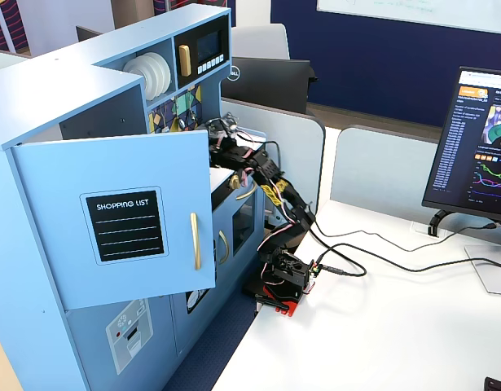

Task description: Pick up the lid from the counter and put it on the green recipient

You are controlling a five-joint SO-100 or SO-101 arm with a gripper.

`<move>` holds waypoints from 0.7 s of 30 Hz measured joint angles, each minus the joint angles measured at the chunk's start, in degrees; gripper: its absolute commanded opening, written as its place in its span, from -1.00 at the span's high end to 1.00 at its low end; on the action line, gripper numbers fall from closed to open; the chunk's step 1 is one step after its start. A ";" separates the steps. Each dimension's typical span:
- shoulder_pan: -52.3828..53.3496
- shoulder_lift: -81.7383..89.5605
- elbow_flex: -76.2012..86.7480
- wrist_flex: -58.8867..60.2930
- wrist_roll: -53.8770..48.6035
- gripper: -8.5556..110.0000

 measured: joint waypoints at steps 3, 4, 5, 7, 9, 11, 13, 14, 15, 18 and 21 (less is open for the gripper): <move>0.00 8.53 6.15 6.15 0.70 0.21; 0.26 11.43 8.44 8.09 1.05 0.22; 0.97 14.41 10.81 9.93 1.41 0.23; 2.20 20.39 16.08 12.39 2.55 0.26; 3.52 25.75 22.41 12.66 3.25 0.40; 3.96 31.20 30.06 12.66 2.90 0.50; 4.31 35.42 37.35 13.80 2.64 0.63; 4.31 36.91 40.78 14.59 2.64 0.69; 4.31 38.06 44.03 15.64 2.64 0.74; 4.13 40.52 53.17 18.90 2.64 0.86; 2.37 42.54 61.35 22.76 1.85 0.86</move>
